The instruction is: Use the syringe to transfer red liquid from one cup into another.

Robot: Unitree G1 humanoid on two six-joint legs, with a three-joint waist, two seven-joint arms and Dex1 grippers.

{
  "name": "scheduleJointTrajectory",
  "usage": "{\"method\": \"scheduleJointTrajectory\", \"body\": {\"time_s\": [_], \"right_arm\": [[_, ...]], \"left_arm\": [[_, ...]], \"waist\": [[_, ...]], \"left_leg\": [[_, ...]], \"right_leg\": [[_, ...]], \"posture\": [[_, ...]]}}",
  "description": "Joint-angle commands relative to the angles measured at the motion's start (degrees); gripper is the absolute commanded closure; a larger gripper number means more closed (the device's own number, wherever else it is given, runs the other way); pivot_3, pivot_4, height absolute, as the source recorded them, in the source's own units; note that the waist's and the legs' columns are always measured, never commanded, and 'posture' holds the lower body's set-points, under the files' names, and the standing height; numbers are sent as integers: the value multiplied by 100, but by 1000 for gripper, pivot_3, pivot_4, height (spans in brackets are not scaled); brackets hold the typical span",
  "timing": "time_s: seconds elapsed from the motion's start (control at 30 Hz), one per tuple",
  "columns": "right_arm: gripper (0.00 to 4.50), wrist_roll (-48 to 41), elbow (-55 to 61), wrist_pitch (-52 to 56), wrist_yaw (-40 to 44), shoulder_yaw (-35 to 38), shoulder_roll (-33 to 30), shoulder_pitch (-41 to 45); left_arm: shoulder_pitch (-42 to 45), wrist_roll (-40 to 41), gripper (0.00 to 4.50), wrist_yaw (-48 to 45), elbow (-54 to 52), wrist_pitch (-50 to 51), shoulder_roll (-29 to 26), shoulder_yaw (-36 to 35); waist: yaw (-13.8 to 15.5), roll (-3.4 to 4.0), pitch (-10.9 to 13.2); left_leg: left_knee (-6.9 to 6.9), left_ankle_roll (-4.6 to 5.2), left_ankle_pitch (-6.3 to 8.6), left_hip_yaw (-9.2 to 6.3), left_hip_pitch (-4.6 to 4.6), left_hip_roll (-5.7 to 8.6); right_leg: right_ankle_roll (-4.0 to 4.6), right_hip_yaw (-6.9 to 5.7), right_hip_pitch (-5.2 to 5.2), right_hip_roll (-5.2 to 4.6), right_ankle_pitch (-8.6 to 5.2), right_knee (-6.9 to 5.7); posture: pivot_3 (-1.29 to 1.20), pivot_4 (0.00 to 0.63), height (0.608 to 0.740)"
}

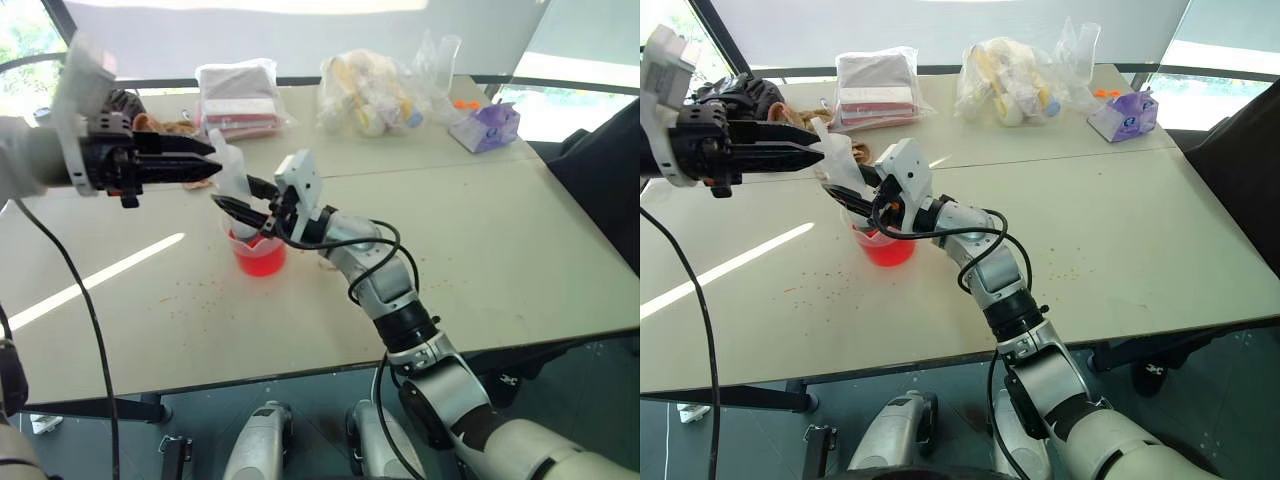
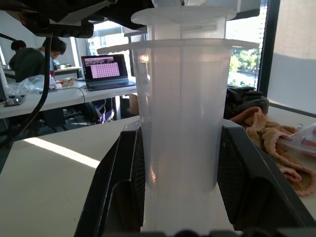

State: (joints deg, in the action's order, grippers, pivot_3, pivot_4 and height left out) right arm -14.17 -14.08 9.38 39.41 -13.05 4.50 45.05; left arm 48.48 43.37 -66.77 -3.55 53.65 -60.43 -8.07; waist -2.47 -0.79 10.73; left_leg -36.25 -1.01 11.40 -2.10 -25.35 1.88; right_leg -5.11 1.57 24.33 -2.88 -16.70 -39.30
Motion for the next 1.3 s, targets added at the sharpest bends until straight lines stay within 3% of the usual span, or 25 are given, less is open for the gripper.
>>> {"method": "scheduleJointTrajectory", "body": {"time_s": [0.03, 0.43, 0.83, 1.07, 1.3], "right_arm": [[3111, -5, 257, -82, 56, -38, 49, 66], [3111, 88, 161, -12, 87, -42, 38, 66], [3111, 136, 128, 21, 92, -64, 29, 70], [3111, 152, 125, 50, 76, -80, 50, 73], [3111, 150, 153, 123, 103, -145, 77, 11]], "left_arm": [[90, -84, 2767, 199, -104, -136, 176, -17], [209, 74, 2767, 645, -302, 46, 770, -96], [-1, 219, 2767, 906, -601, 133, 960, -146], [-131, 92, 4416, 964, -563, 14, 1005, -106], [-30, 71, 4464, 1063, -528, 22, 1021, -134]], "waist": [[1, -1, 0], [-1, -1, -1], [0, -1, -1], [-4, -1, -1], [-2, -1, -1]], "left_leg": [[0, 0, 0, 0, 0, 0], [1, 0, 0, -1, 0, 0], [0, -1, 0, -1, 1, 0], [1, -2, -1, -2, 1, 0], [1, -2, -1, -2, 1, 0]], "right_leg": [[0, 0, 0, 0, 0, 0], [0, 0, 0, 0, 0, -1], [0, 0, 0, -1, 0, -2], [0, 0, 0, -2, 1, -2], [0, 0, 0, -1, 1, -1]], "posture": [[0, 150, 736], [0, 150, 736], [0, 150, 736], [0, 150, 736], [0, 150, 736]]}}
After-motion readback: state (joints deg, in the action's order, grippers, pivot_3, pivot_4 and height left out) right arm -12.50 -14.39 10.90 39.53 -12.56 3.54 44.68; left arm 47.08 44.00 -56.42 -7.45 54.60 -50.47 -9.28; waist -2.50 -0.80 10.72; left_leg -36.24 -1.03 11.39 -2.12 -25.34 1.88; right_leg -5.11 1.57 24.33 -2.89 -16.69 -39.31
